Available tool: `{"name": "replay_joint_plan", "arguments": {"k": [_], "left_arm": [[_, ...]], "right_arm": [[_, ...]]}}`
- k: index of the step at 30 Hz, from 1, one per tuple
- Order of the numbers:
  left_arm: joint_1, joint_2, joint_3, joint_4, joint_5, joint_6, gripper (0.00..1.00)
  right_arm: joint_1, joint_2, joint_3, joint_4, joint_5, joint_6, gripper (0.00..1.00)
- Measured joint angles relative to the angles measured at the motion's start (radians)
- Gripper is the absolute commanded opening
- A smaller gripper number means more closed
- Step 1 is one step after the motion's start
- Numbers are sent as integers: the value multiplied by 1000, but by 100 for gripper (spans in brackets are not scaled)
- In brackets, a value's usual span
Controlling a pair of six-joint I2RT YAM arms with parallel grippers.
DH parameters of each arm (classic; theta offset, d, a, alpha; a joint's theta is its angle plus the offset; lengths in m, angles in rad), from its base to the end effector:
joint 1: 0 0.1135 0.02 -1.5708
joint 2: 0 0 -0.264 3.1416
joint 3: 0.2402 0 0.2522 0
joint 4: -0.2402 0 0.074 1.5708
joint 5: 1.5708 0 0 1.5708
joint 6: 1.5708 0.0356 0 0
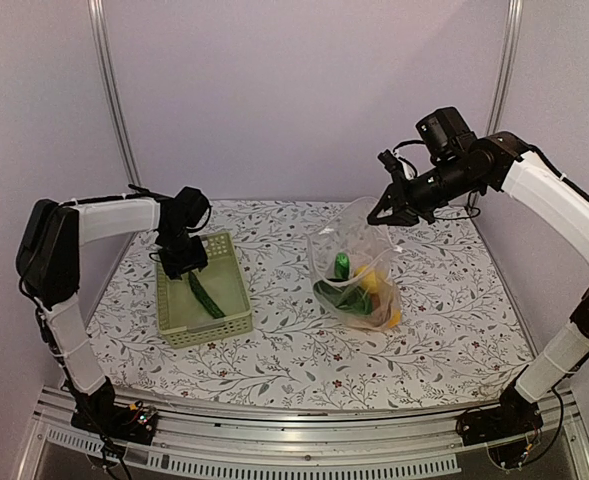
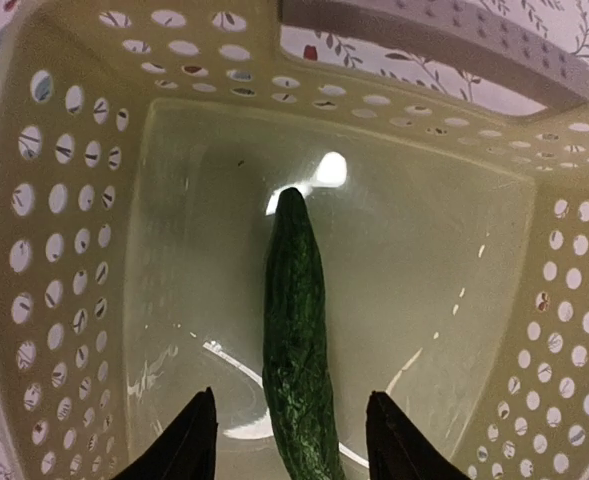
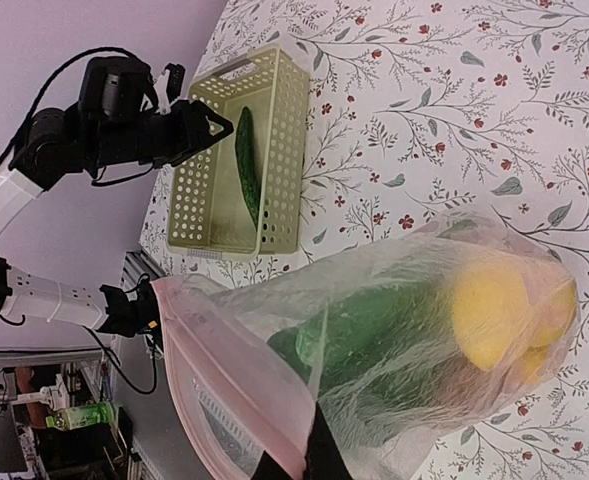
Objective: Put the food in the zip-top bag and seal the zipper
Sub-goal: Pick up the fake vegetable from the bin.
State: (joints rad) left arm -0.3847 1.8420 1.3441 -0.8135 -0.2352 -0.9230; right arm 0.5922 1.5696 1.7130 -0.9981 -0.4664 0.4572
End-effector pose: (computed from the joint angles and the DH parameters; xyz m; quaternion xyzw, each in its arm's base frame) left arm 0.3391 -0.1283 0.1986 -0.2765 0.9453 0.0142 0.1727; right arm 0.2591 0.1936 0.3921 -0.1423 0.9037 0.3581 0.1867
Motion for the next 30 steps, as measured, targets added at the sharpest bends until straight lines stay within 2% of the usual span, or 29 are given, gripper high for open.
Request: {"name": "replay_joint_plan", "arguments": {"k": [10, 16, 23, 30], "left_arm": [[47, 179, 109, 10, 10, 29, 40], [51, 233, 139, 8, 9, 42, 32], [66, 241, 146, 10, 11, 61, 7], [71, 235, 148, 15, 23, 72, 0]], "right_arm": [[-4, 0, 0, 0, 1, 0, 0], [-4, -10, -12, 0, 4, 0, 0], [-4, -18, -28, 1, 4, 0, 0], [-6, -18, -28, 1, 3, 0, 0]]}}
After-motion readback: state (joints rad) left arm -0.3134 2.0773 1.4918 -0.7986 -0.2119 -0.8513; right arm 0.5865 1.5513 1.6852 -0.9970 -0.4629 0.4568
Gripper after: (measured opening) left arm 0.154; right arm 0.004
